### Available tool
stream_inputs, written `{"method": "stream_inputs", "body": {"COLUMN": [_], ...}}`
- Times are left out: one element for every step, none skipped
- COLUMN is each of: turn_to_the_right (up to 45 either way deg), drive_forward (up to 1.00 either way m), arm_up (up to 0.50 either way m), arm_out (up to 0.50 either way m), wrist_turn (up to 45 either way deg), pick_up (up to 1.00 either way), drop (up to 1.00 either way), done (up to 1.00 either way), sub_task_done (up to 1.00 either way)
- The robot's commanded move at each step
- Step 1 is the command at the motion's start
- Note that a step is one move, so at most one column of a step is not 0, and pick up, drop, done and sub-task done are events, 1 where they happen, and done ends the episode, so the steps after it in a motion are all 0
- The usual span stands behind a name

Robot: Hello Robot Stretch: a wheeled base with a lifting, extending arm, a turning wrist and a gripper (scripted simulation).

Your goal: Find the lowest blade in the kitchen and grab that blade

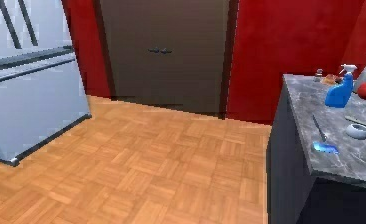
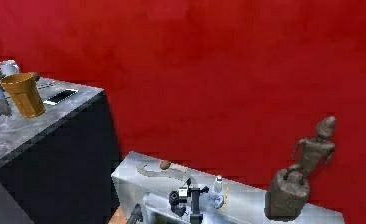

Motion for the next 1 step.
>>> {"method": "stream_inputs", "body": {"turn_to_the_right": [0.0], "drive_forward": [0.00], "arm_up": [0.00], "arm_out": [0.00], "wrist_turn": [0.0], "pick_up": [1.00], "drop": [0.00], "done": [0.00], "sub_task_done": [0.00]}}
